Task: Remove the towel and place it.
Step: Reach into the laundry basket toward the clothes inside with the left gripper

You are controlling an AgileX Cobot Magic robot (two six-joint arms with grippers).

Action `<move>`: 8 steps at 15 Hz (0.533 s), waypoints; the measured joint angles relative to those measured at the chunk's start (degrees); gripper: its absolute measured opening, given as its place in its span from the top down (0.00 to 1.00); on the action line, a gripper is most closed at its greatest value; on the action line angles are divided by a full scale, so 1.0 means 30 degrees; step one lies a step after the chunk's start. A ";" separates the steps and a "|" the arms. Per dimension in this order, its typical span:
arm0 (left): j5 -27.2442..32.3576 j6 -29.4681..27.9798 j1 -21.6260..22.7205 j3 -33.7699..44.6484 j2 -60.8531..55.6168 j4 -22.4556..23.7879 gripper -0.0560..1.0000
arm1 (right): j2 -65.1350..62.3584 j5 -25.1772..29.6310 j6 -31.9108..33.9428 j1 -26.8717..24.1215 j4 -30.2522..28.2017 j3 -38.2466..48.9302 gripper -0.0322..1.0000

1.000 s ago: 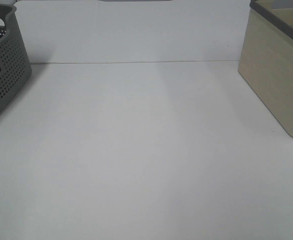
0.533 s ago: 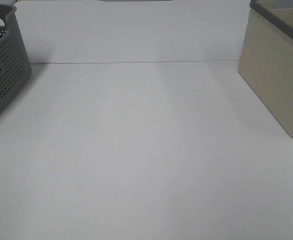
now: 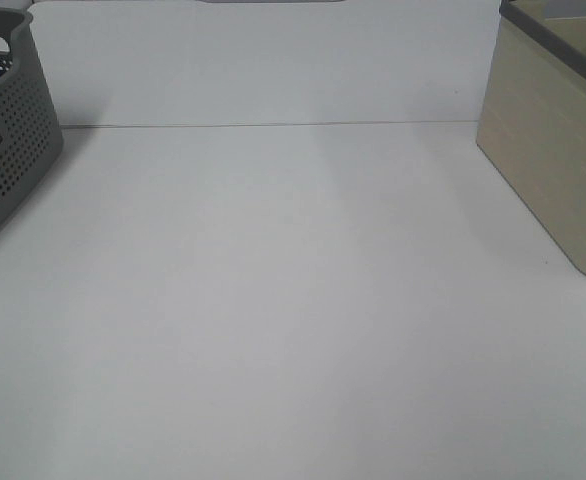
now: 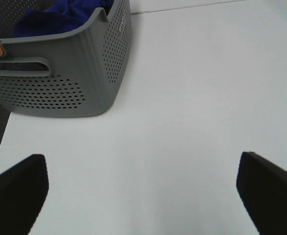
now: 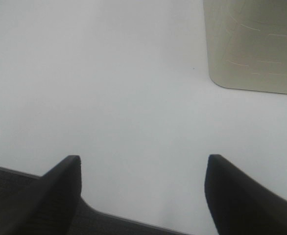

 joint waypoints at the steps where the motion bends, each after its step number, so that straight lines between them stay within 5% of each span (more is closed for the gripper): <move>1: 0.0153 0.0859 0.0000 -0.1222 0.1585 0.0000 0.01 | 0.0000 0.0000 0.0000 0.0000 0.0000 0.0000 0.29; 3: 0.0707 0.2521 0.0000 -0.2769 0.3571 0.0019 0.01 | 0.0000 0.0000 0.0000 0.0000 0.0000 0.0000 0.29; 8: 0.1432 1.0237 0.0000 -0.7869 1.1669 0.1356 0.01 | 0.0000 0.0000 0.0000 0.0000 0.0000 0.0000 0.29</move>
